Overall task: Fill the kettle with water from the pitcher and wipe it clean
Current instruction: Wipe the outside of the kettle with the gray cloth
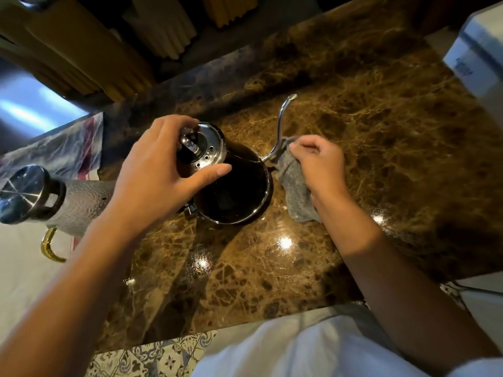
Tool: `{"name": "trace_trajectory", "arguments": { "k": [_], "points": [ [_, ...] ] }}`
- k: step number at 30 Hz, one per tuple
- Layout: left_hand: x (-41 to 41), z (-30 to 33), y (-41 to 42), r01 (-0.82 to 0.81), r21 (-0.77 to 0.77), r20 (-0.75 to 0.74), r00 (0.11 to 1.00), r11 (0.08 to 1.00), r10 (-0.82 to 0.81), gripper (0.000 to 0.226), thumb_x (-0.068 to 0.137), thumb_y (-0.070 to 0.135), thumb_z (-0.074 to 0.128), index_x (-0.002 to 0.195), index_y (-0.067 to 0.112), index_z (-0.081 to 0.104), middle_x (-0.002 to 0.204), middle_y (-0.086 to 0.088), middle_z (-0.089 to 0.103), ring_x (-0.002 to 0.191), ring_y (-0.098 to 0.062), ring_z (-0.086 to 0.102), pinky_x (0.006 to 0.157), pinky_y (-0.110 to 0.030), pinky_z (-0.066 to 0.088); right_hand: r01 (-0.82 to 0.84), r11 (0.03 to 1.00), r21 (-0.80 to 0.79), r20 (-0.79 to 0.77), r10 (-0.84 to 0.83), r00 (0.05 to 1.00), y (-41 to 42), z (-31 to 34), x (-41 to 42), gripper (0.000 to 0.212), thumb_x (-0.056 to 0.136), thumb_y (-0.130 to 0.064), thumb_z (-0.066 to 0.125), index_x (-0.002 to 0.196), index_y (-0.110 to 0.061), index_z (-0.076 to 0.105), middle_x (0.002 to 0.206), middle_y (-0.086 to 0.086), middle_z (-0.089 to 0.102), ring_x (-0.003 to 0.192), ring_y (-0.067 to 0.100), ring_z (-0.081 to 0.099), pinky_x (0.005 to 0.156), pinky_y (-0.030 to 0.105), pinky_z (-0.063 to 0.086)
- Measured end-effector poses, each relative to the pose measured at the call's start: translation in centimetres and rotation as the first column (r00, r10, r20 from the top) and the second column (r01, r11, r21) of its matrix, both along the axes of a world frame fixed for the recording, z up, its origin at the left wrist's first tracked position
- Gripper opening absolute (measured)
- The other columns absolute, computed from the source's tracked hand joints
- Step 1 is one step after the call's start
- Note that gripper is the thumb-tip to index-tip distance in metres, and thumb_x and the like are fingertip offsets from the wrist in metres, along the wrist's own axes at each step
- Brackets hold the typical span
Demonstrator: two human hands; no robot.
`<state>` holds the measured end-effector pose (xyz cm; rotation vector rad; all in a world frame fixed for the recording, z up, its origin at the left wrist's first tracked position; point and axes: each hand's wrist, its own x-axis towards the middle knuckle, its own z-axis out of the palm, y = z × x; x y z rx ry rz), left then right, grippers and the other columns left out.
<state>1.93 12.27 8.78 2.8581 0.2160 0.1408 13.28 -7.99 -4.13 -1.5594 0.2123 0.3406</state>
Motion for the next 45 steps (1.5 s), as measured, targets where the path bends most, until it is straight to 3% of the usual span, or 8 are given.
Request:
{"name": "trace_trajectory", "arguments": {
  "k": [5, 12, 16, 24, 28, 36, 41, 45],
  "points": [
    [0.0, -0.1, -1.7, -0.055, 0.023, -0.004, 0.998, 0.998, 0.055, 0.085, 0.082, 0.075, 0.056, 0.148, 0.023, 0.043, 0.150, -0.004, 0.050, 0.130, -0.025, 0.054, 0.101, -0.044, 0.050, -0.067, 0.958, 0.278, -0.069, 0.089, 0.994, 0.7, 2.6, 2.0, 0.023, 0.101, -0.013, 0.059, 0.096, -0.017, 0.080, 0.093, -0.004, 0.081, 0.087, 0.008, 0.076, 0.074, 0.021, 0.060],
    [-0.1, 0.0, -1.5, -0.056, -0.050, 0.004, 0.998, 0.997, 0.056, 0.087, 0.080, 0.076, 0.058, 0.148, 0.022, 0.045, 0.151, 0.000, 0.047, 0.132, -0.019, 0.051, 0.102, -0.037, 0.048, -0.098, 0.971, 0.220, -0.068, 0.115, 0.991, 0.7, 1.8, 0.2, 0.023, 0.098, -0.005, 0.057, 0.100, -0.015, 0.078, 0.088, -0.008, 0.078, 0.071, -0.006, 0.070, 0.063, 0.012, 0.054],
    [0.6, 0.2, -2.5, -0.093, 0.051, -0.001, 0.996, 0.994, 0.093, 0.092, 0.079, 0.080, 0.056, 0.149, 0.021, 0.044, 0.153, -0.005, 0.047, 0.132, -0.026, 0.055, 0.097, -0.039, 0.050, -0.050, 0.995, 0.091, -0.058, 0.055, 0.997, 0.9, 0.5, -2.3, 0.016, 0.091, -0.003, 0.070, 0.095, -0.019, 0.070, 0.091, 0.005, 0.073, 0.074, 0.013, 0.065, 0.068, 0.031, 0.054],
    [3.7, 0.2, -2.7, -0.190, 0.212, 0.022, 0.982, 0.959, 0.189, 0.104, 0.069, 0.094, 0.053, 0.138, 0.017, 0.043, 0.135, -0.012, 0.053, 0.109, -0.037, 0.062, 0.072, -0.040, 0.050, -0.080, 0.983, -0.168, 0.535, 0.159, 0.830, 1.6, -1.0, -8.8, 0.012, 0.090, -0.004, 0.075, 0.095, -0.014, 0.078, 0.106, -0.005, 0.069, 0.095, 0.006, 0.068, 0.084, 0.020, 0.056],
    [4.1, 0.2, -3.1, -0.216, 0.250, 0.027, 0.976, 0.944, 0.216, 0.105, 0.072, 0.091, 0.055, 0.141, 0.013, 0.041, 0.141, -0.014, 0.049, 0.114, -0.042, 0.060, 0.073, -0.039, 0.043, -0.090, 0.967, -0.239, 0.630, 0.225, 0.743, 2.7, -1.9, -10.8, 0.012, 0.091, -0.004, 0.076, 0.100, -0.009, 0.080, 0.106, 0.003, 0.073, 0.097, 0.010, 0.067, 0.089, 0.014, 0.051],
    [3.7, 0.3, -2.8, -0.168, 0.246, 0.045, 0.986, 0.955, 0.162, 0.087, 0.084, 0.080, 0.056, 0.139, 0.013, 0.044, 0.137, -0.013, 0.050, 0.107, -0.033, 0.060, 0.073, -0.035, 0.043, -0.165, 0.863, -0.478, 0.465, 0.408, 0.785, 0.9, -3.0, -9.9, 0.012, 0.093, -0.016, 0.070, 0.096, -0.026, 0.076, 0.104, -0.008, 0.067, 0.082, 0.015, 0.067, 0.074, 0.040, 0.059],
    [3.6, 0.2, -2.7, -0.154, 0.231, 0.042, 0.988, 0.961, 0.148, 0.087, 0.083, 0.078, 0.057, 0.139, 0.013, 0.044, 0.137, -0.013, 0.050, 0.106, -0.033, 0.059, 0.072, -0.035, 0.044, -0.024, 0.988, -0.151, 0.298, 0.068, 0.952, -1.1, -1.1, -5.9, 0.017, 0.091, -0.008, 0.075, 0.099, -0.022, 0.074, 0.098, -0.002, 0.070, 0.071, 0.002, 0.062, 0.068, 0.017, 0.054],
    [3.6, 0.0, -2.7, -0.156, 0.239, 0.050, 0.988, 0.958, 0.149, 0.088, 0.083, 0.081, 0.056, 0.137, 0.013, 0.045, 0.133, -0.013, 0.051, 0.102, -0.032, 0.060, 0.070, -0.037, 0.046, -0.133, 0.990, -0.043, 0.284, 0.140, 0.949, 1.0, -0.5, -6.3, 0.023, 0.090, -0.004, 0.076, 0.108, -0.018, 0.074, 0.091, -0.005, 0.068, 0.073, 0.003, 0.062, 0.070, 0.020, 0.056]
  ]
}}
